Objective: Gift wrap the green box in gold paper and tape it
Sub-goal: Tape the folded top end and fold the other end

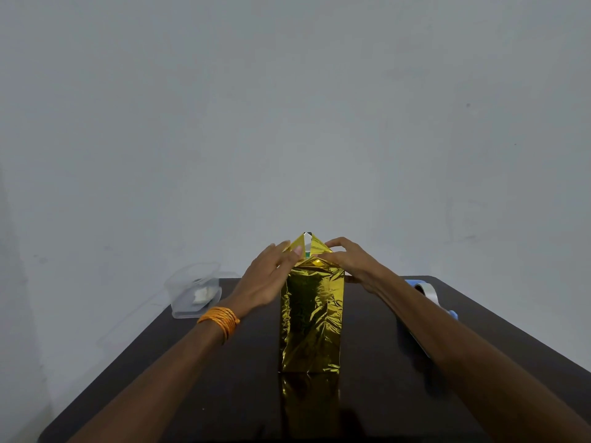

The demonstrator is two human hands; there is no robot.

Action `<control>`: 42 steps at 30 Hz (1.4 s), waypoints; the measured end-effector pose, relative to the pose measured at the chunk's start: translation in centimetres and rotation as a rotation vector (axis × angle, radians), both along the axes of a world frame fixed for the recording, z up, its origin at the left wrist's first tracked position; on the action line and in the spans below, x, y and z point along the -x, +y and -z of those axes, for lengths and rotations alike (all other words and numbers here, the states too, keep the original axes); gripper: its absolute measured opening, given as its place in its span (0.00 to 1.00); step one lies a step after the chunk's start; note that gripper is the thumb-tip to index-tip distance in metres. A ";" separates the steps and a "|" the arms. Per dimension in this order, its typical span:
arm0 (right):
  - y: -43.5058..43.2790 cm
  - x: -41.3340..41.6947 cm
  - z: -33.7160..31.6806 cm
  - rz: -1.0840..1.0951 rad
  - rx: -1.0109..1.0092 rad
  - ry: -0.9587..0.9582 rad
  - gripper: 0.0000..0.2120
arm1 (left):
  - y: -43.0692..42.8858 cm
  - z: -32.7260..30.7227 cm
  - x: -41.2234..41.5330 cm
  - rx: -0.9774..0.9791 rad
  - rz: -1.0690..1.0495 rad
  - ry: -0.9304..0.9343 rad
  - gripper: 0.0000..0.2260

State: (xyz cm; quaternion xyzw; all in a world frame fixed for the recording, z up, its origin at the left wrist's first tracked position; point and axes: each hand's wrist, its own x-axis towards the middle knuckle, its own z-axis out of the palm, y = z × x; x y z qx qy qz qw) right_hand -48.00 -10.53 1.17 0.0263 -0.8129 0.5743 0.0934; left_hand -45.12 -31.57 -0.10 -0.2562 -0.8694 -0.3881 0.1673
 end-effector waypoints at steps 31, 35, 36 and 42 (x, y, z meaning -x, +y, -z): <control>16.8 -9.1 3.2 0.472 -0.076 0.105 0.04 | 17.1 -4.4 -3.2 0.022 0.016 0.223 0.08; 19.0 -9.1 5.0 0.524 -0.114 0.060 0.09 | 20.4 -0.9 -1.9 0.033 0.150 -0.001 0.07; 19.5 -9.0 5.6 0.526 -0.119 0.036 0.12 | 21.2 0.1 -1.6 0.041 0.164 -0.038 0.07; 20.7 -8.3 8.5 0.474 -0.117 -0.089 0.15 | 24.0 4.9 0.1 0.116 0.172 -0.178 0.06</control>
